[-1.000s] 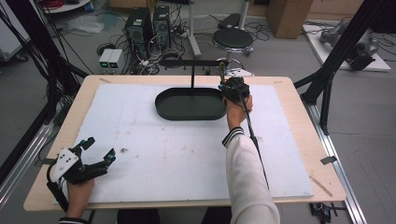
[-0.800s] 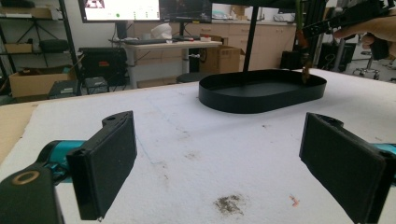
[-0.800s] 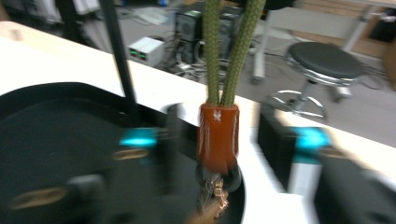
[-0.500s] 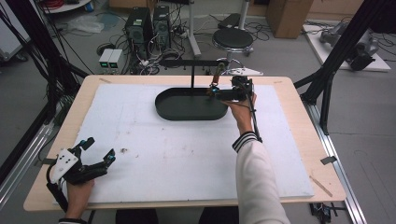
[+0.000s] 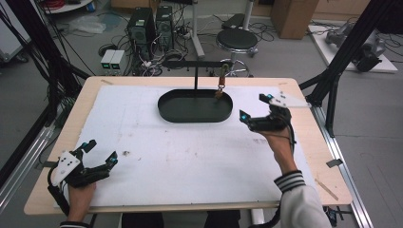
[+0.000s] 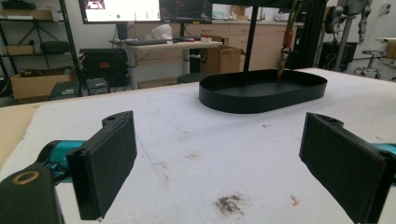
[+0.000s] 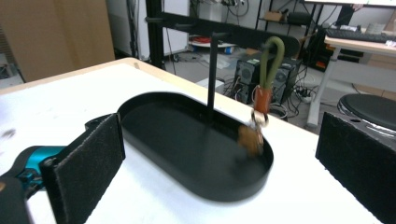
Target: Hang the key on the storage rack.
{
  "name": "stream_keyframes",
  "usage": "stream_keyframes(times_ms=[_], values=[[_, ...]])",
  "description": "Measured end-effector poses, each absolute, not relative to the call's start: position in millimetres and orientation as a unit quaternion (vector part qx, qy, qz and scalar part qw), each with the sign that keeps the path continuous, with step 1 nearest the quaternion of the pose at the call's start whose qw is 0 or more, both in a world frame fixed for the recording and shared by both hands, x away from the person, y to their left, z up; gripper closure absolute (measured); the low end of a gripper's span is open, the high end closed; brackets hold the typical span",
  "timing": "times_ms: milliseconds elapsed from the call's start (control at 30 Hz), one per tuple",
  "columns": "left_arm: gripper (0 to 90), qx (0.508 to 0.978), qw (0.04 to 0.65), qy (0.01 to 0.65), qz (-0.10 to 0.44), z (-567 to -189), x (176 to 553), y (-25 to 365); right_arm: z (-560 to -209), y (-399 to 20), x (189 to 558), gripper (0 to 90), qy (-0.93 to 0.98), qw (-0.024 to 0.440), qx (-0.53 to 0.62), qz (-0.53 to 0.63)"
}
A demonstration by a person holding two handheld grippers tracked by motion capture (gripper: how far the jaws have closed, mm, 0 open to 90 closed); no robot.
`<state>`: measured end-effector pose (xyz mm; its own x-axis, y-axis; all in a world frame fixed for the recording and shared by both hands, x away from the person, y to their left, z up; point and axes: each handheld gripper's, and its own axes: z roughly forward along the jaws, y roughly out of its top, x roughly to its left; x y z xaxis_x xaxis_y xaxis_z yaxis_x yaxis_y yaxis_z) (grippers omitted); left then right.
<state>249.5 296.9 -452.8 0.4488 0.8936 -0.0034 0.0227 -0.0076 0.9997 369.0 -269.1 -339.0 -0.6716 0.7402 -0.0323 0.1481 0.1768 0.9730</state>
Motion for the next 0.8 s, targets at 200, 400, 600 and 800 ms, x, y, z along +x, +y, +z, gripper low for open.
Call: stream_keyframes(times_ms=[200, 400, 600, 800], values=[[11.5, 0.604, 0.599, 0.372, 0.37, -453.3, 247.8, 297.3, -370.0, -297.9, 335.1, 0.3, 0.706, 0.274, 0.298, 0.581], [11.5, 0.603, 0.6, 0.372, 0.372, -453.5, 247.3, 297.1, -407.2, -315.3, 315.4, 0.3, 0.688, 0.284, 0.314, 0.589], [11.5, 0.603, 0.601, 0.37, 0.373, -453.5, 247.1, 297.0, -436.8, -331.2, 297.5, 0.3, 0.639, 0.289, 0.328, 0.632], [11.5, 0.604, 0.6, 0.37, 0.372, -453.4, 247.2, 296.8, -452.6, -333.3, 293.1, 0.3, 0.63, 0.285, 0.326, 0.644]])
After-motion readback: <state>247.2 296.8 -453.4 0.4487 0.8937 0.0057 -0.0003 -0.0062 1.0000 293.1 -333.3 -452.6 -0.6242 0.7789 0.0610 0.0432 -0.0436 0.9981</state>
